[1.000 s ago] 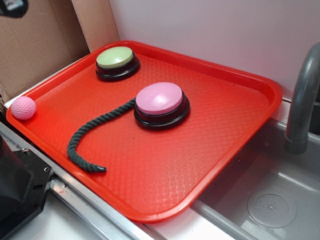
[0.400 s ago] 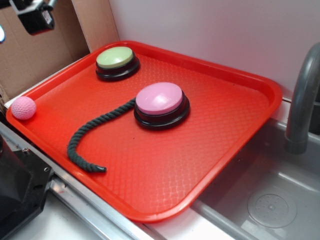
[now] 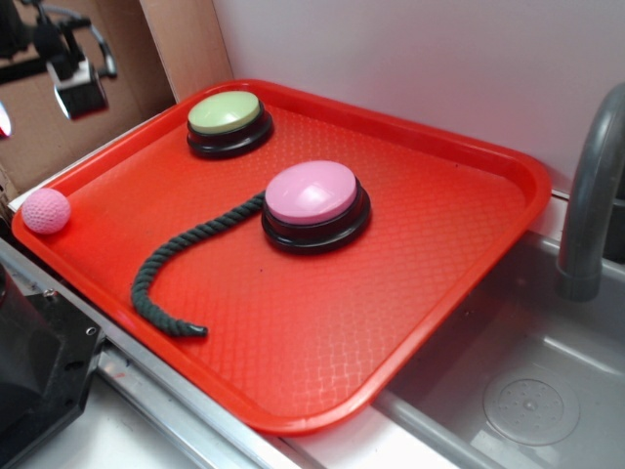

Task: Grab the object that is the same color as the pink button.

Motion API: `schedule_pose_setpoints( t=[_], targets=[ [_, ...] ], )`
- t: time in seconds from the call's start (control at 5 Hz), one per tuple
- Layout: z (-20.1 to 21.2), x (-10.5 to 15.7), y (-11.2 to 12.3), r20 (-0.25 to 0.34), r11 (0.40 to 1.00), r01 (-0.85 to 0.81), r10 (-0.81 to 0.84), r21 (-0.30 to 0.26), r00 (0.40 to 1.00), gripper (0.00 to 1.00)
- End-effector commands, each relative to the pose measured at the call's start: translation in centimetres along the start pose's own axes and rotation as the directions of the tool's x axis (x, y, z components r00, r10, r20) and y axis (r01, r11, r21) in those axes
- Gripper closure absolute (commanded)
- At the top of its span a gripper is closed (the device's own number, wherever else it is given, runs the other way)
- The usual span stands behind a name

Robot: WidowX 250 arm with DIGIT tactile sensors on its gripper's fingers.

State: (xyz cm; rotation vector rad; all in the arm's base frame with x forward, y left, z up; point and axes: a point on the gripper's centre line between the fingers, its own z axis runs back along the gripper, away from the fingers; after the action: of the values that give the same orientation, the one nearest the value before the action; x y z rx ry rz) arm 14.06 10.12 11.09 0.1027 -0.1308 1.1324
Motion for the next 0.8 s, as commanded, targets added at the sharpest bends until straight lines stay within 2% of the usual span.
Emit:
schedule_pose_setpoints(
  t=[0.0,0.2,0.4,0.6],
  targets=[
    [-3.4,1.5,2.7,0.08,0.982,-0.146,0.137,0.119,0.987,0.0],
    [-5.1,2.1,3.3,0.088,0.97,-0.193,0.181,0.151,0.98,0.0],
    [-6.5,2.7,3.3,0.127,0.963,-0.213,0.193,0.167,0.973,0.0],
    [-7.5,2.9,3.6,0.132,0.954,-0.224,0.2,0.201,0.971,0.0]
  ],
)
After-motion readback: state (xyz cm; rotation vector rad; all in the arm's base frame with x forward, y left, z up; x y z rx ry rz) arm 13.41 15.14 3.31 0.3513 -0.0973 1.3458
